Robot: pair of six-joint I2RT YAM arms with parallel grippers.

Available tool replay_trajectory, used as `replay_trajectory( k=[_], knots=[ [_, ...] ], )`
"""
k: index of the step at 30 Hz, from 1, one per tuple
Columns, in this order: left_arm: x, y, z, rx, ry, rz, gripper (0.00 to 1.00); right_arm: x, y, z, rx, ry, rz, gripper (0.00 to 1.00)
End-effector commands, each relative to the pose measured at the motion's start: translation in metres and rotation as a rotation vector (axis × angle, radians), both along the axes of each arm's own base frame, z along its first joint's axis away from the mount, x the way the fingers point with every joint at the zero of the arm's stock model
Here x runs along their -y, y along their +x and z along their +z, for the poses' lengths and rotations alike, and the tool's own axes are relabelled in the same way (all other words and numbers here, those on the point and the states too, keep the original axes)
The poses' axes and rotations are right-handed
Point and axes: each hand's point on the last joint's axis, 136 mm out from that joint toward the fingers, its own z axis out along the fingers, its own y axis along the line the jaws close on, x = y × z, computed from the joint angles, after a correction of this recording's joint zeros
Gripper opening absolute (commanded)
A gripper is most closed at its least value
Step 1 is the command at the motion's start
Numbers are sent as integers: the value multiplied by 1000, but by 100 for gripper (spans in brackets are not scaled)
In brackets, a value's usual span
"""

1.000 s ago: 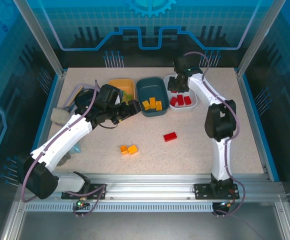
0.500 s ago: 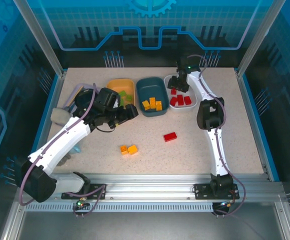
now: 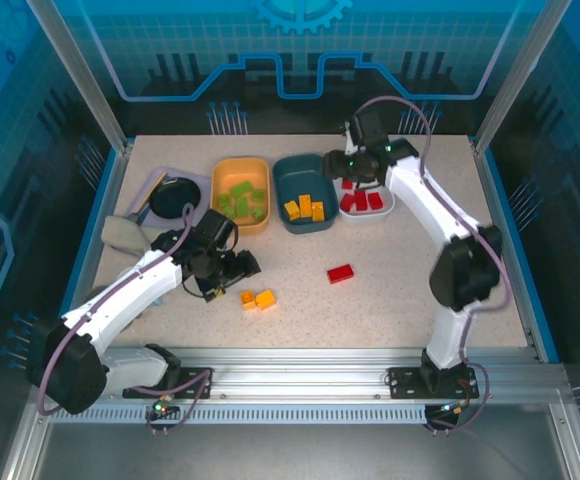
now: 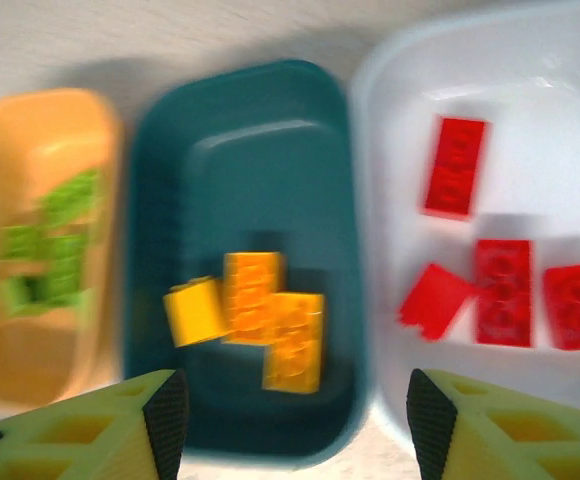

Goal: Sort the legos into containers by color

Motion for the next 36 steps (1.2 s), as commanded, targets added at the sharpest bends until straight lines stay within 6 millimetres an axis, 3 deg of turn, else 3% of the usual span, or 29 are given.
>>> replay_trajectory(
  k=[1,9,12,14,18,28,31,36],
  knots=[
    [0,-15,-20,-107,-5,60,88,-35,-42,-5,46,19,130,62],
    [14,-7,-55,-214,-18,90,85,-71,-175,-56,-60,125,416,64],
    [18,-2,-64,-228,-13,81,82,-74,-208,-69,-93,161,487,69],
    [17,0,-68,-237,4,76,78,-70,-221,-77,-124,162,496,70],
    [15,-1,-74,-247,27,75,62,-61,-228,-82,-138,146,486,70],
    [10,-8,-80,-253,77,56,36,-63,-223,-80,-142,136,482,70],
    [3,-6,-66,-219,107,54,34,-61,-220,-77,-136,145,458,70],
    [2,22,-15,-77,138,12,34,-40,-198,-53,-89,211,327,69]
  ],
)
